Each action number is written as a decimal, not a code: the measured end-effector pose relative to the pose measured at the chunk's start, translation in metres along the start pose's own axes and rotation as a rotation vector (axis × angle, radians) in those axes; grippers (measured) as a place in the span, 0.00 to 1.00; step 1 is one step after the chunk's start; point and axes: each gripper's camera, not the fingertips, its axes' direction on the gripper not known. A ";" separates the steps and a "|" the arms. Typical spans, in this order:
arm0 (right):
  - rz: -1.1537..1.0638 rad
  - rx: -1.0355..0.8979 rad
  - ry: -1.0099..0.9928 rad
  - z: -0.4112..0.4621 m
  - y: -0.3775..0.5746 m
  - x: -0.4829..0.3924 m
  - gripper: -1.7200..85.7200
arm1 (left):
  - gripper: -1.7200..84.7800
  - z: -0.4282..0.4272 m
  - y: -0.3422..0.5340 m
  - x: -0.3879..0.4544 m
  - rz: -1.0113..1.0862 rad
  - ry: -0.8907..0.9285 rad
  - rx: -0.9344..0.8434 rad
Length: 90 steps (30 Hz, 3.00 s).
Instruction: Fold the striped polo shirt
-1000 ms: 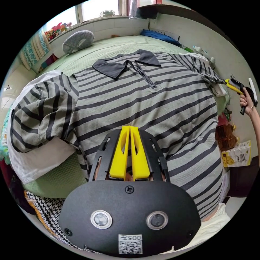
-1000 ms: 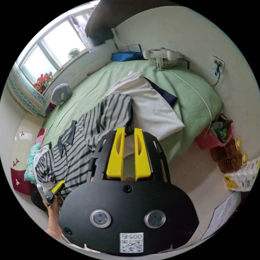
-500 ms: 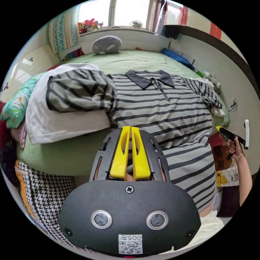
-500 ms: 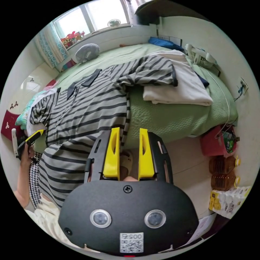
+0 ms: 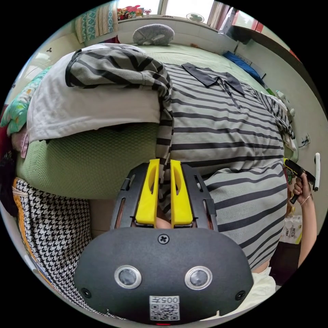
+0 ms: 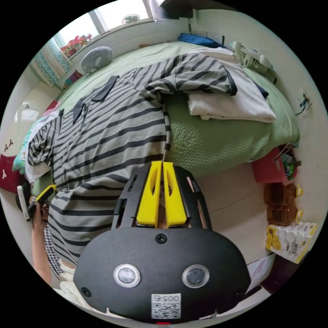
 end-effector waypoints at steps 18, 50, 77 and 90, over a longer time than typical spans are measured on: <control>0.149 0.028 -0.054 -0.028 0.004 0.062 0.01 | 0.03 -0.051 0.033 -0.090 -0.056 0.110 0.033; -0.054 -0.094 -0.047 0.005 -0.003 -0.032 0.01 | 0.05 -0.080 0.092 -0.211 -0.151 0.208 0.082; -0.465 -0.012 -0.212 -0.066 0.042 -0.300 0.01 | 0.13 -0.166 -0.017 -0.199 -0.192 -0.023 0.239; -0.452 -0.002 -0.285 -0.060 0.031 -0.279 0.01 | 0.05 -0.187 -0.028 -0.165 -0.074 -0.105 0.217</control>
